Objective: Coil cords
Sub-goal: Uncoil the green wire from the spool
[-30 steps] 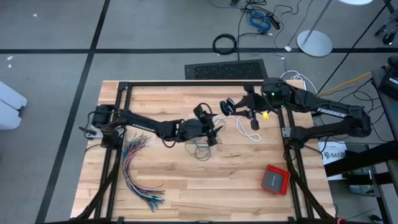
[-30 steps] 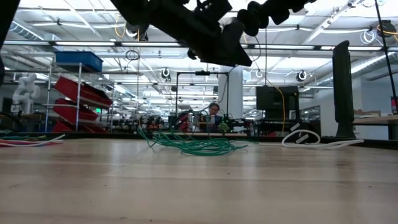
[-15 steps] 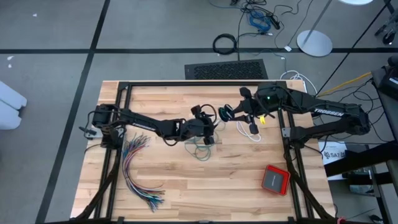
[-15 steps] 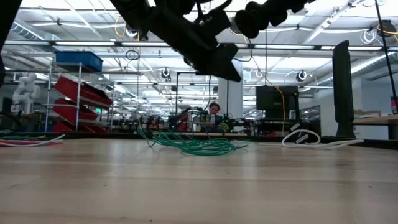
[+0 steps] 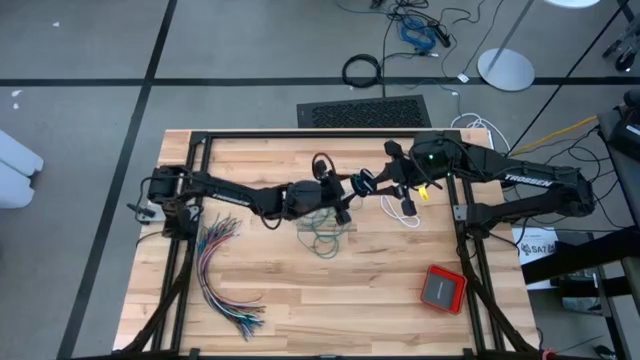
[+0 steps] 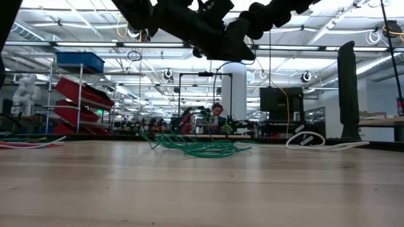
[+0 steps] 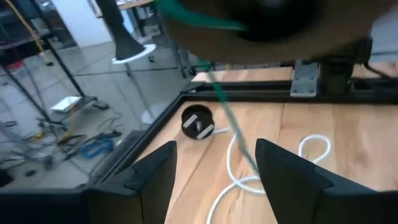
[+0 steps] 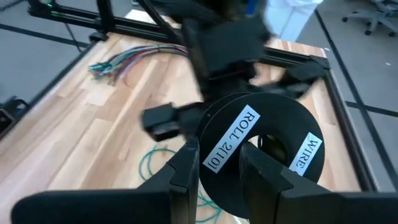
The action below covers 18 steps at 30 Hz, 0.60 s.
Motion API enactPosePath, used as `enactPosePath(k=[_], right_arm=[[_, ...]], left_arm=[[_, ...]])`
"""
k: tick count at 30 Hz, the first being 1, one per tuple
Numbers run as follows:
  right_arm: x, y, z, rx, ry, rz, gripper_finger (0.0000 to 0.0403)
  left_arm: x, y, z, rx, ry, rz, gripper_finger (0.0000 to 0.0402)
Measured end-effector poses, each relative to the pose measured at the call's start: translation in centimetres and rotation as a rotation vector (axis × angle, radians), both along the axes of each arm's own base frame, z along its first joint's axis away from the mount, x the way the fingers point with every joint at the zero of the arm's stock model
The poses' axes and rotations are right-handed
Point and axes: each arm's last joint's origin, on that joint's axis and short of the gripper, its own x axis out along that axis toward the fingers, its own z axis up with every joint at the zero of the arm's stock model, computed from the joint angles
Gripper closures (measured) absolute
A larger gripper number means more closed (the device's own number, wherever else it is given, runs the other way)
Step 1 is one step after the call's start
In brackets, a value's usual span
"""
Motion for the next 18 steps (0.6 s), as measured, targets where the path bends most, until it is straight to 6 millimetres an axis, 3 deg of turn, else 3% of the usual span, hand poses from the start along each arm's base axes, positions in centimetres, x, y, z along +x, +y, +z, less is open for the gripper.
enactPosePath(k=[7,18], right_arm=[[0.31,-0.04,0.01,0.008,-0.013,0.008,0.0325],[0.73,-0.11,-0.14,0.021,-0.015,0.006,0.0325]], left_arm=[[0.20,0.19,0.25,-0.054,-0.039,-0.157,0.0198],[0.16,0.81,0.15,-0.072,-0.035,-0.138,0.0316]])
